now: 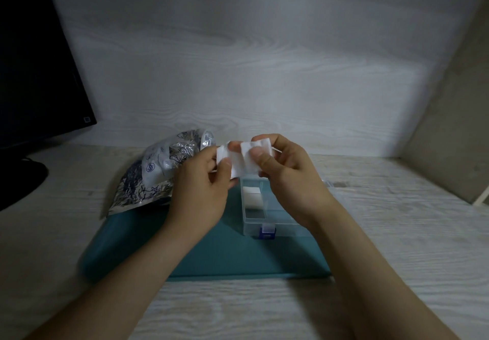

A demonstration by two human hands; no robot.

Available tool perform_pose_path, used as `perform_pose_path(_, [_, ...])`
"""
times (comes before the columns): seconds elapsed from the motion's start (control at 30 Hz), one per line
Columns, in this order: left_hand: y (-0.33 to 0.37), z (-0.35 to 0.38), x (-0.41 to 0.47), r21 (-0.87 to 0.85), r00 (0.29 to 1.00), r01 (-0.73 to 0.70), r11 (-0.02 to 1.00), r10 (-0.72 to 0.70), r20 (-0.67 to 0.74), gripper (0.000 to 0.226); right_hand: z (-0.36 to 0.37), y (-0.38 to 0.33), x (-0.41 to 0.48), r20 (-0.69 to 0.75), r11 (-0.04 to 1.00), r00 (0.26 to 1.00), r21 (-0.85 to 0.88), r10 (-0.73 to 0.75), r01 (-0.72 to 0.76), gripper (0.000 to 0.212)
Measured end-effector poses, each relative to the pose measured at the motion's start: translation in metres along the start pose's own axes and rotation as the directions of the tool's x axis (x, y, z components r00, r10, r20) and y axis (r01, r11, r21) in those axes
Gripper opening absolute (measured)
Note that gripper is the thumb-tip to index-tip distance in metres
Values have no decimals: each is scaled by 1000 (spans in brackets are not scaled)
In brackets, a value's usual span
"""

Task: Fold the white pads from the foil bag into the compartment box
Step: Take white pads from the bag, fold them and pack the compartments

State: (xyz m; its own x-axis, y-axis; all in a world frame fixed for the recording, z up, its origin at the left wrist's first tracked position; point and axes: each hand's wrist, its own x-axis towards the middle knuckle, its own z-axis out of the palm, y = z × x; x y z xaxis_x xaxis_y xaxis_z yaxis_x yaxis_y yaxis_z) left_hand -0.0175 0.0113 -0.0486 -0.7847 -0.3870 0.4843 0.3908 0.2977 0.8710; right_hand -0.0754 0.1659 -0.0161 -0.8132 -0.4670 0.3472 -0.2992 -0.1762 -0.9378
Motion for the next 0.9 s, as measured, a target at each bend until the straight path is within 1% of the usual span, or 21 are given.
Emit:
perform_pose_path(0.07, [4,1,0,-111,997,63,992,-59,40,21,2,1,-1,-42,1000,999,10,-17,18,10])
perform_pose_path(0.13, [7,3,-1,-208,989,123,970,-103,102,25,3,2,-1,-58,998,998,58,-15,18,9])
perform_pose_path(0.23, [10,3,-2,-269,979,167,949,-128,157,28,0,1,-1,-74,998,997,59,7,-3,15])
perform_pose_path(0.33, [12,2,-3,-303,973,195,933,-144,183,29,0,1,0,-123,1000,992,31,4,0,18])
perform_pose_path(0.47, [11,3,-1,-341,966,211,916,-143,213,30,2,3,0,-207,999,977,24,-40,46,15])
perform_pose_path(0.6, [11,3,-1,-378,959,235,896,-150,240,31,3,3,0,-200,997,977,3,-69,71,15])
perform_pose_path(0.8, [12,-2,1,-401,945,277,873,-172,279,32,3,6,2,-192,989,975,-112,-115,95,19])
perform_pose_path(0.9, [13,-2,3,-415,939,307,856,-202,277,32,4,5,1,-199,980,968,-154,-152,123,17])
